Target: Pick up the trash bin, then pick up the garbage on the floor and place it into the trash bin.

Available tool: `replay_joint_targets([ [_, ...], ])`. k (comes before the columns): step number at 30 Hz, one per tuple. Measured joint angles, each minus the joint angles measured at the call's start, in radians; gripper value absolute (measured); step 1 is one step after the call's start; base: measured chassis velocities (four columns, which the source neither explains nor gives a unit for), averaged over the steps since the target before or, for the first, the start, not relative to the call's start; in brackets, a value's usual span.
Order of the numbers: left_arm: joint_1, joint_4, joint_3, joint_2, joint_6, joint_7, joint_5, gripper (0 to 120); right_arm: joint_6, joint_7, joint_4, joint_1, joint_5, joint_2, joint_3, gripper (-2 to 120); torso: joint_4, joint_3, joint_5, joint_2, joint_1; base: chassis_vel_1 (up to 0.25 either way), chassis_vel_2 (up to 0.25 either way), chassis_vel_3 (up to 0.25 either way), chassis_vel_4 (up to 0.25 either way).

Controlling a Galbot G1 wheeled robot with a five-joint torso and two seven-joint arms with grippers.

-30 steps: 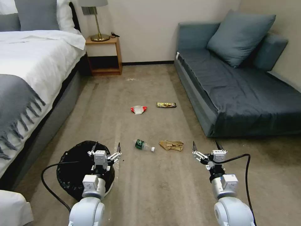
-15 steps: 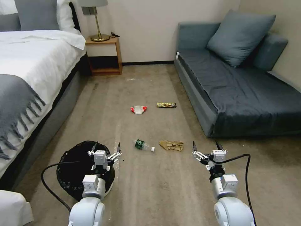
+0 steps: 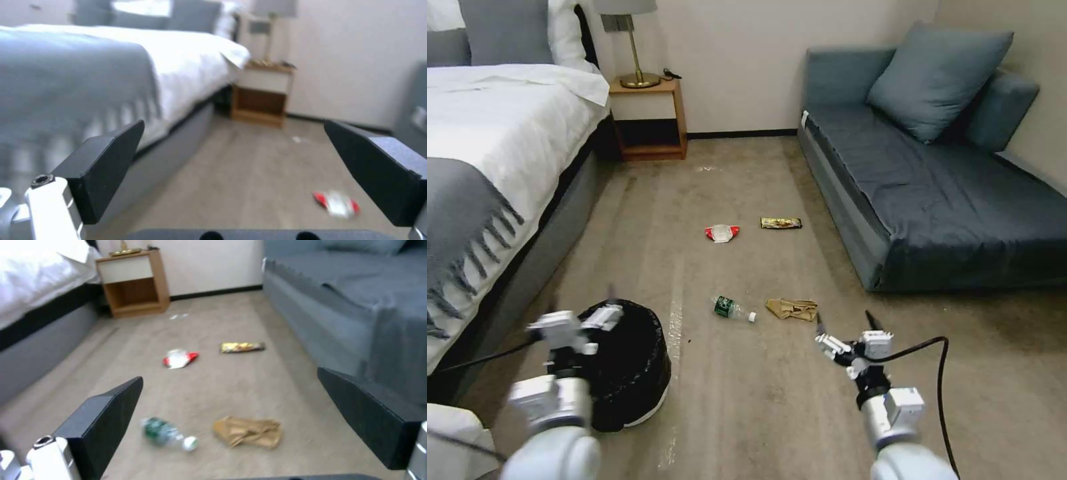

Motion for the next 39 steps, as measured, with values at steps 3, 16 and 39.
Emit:
replay_joint_targets([
  [3,0.032,-0.082,-0.062,0.005,0.018,-0.056,-0.069,100,-0.053,0.025,0.091,-0.073,0.0,0.008,-0.065,100,0.0002,0.0,0.0005,0.0,0.0,0.0,0.0,0.0,0.0],
  [16,0.048,-0.039,-0.091,0.118,0.063,-0.064,-0.081,100,-0.014,0.046,0.104,-0.098,0.056,-0.033,-0.064,100,-0.0001,0.0,-0.0005,0.0,0.0,0.0,0.0,0.0,0.0],
  [39,0.012,0.284,-0.097,0.191,0.185,-0.071,-0.11,97,0.029,0.094,0.062,-0.08,0.04,-0.034,-0.059,100,-0.0001,0.0,0.0003,0.0,0.0,0.0,0.0,0.0,0.0],
])
